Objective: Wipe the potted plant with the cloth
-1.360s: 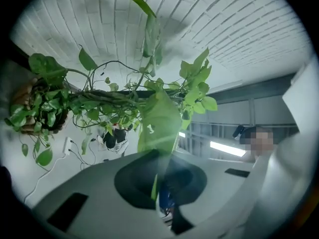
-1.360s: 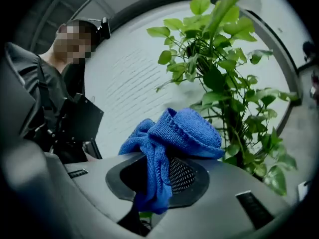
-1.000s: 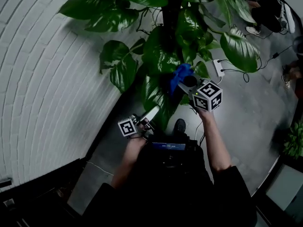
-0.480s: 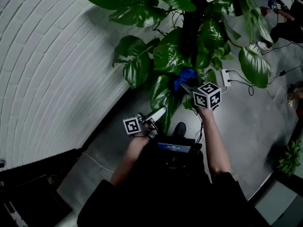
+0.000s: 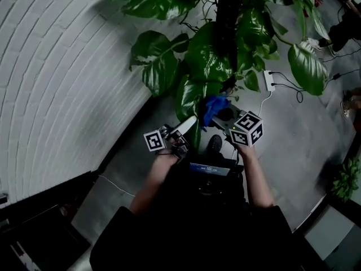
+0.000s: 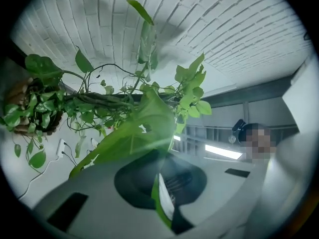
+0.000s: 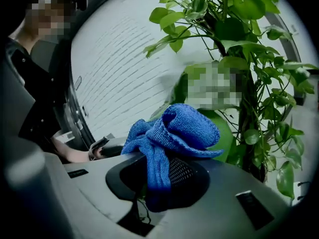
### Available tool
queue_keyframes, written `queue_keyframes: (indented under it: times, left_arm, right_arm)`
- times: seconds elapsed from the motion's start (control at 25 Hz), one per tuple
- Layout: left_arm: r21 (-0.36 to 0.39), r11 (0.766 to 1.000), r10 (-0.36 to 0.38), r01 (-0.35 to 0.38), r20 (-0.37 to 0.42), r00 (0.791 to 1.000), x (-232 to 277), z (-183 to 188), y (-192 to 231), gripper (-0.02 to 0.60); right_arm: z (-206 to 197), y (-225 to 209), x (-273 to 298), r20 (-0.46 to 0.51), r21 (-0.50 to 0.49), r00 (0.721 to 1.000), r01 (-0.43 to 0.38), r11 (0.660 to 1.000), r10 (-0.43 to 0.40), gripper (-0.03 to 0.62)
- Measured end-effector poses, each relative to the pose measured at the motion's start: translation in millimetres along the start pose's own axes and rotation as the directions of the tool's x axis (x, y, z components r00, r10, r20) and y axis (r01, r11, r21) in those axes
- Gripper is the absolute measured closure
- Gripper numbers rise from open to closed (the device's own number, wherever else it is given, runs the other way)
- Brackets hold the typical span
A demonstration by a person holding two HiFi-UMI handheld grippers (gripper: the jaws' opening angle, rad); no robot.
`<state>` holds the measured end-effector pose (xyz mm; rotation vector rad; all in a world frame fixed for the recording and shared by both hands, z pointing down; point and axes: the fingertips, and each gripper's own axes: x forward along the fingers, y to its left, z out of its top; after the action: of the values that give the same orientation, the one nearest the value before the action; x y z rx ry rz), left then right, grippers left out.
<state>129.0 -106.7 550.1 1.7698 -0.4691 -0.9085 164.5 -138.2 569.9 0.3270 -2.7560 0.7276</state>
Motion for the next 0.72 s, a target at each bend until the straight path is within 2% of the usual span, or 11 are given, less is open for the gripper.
queue_keyframes:
  times: [0.28, 0.48, 0.6, 0.72]
  left_arm:
    - [-0.027, 0.998, -0.060, 0.061, 0.046, 0.997, 4, 9, -11, 0.577]
    - [0.008, 1.000, -0.017, 0.017, 0.036, 0.999, 1, 9, -5, 0.572]
    - [0.096, 0.994, 0.051, -0.050, -0.006, 0.999, -2, 9, -1, 0.558]
    - [0.161, 0.984, 0.080, -0.071, -0.051, 0.995, -1, 10, -2, 0.548]
  right_arm:
    - [-46, 49, -1, -0.064, 0.028, 0.993, -0.098, 0.995, 0.099, 0.487]
    - [-63, 66, -16, -0.112, 0.021, 0.983, -0.145, 0.989, 0.146, 0.487]
    - [-39, 59, -49, -0.035, 0.042, 0.990, -0.134, 0.990, 0.135, 0.486]
    - [21, 46, -86, 0.121, 0.027, 0.989, -0.085, 0.996, 0.081, 0.487]
